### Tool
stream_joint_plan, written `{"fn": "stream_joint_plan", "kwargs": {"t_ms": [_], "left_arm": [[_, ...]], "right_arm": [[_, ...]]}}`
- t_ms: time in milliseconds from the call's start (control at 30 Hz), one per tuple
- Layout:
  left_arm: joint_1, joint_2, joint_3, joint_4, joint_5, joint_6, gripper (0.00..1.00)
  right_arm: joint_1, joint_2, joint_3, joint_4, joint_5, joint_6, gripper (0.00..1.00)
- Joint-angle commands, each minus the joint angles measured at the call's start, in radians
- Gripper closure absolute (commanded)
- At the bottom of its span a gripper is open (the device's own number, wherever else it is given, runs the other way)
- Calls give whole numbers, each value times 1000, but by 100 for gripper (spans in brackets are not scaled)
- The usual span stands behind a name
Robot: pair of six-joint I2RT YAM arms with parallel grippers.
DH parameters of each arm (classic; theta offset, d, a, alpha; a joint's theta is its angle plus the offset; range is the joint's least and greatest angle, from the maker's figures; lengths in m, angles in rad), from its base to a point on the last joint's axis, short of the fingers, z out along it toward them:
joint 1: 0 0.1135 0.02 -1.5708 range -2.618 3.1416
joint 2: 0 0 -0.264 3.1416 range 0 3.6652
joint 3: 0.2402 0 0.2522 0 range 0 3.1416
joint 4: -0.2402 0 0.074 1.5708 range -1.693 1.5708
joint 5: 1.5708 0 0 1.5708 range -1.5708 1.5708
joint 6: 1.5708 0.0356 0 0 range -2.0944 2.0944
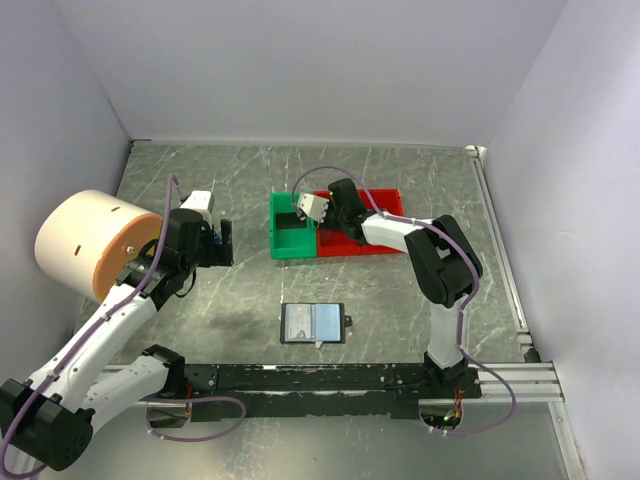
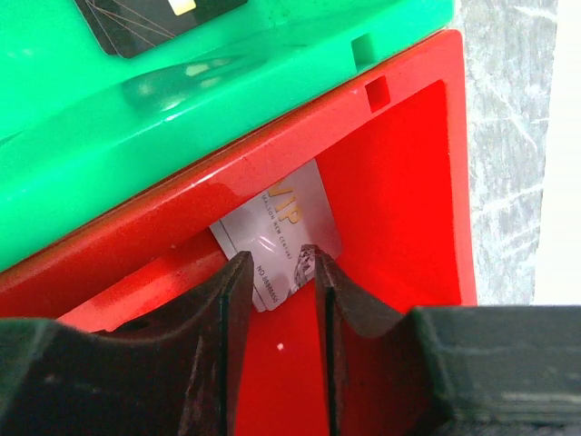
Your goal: Take the credit cards out of the card holder
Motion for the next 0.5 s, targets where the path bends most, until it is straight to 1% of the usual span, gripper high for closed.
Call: {"fn": "stream_joint_plan", "kwargs": {"t_ms": [0,167,233,367,467], "left_arm": [[13,6,8,32,25,12,0],[13,11,8,32,37,18,0],[13,13,7,34,39,18,0],[14,22,8,34,50,18,0],[15,29,11,32,58,16,0]], "right_arm": [[1,-42,2,-11,-1,-3,66],[1,-58,-2,17,3,27,65],[1,-80,-4,46,2,71,65],[3,-167,-13,104,-13,205,63],[3,-264,-48,163,-6,391,63]]}}
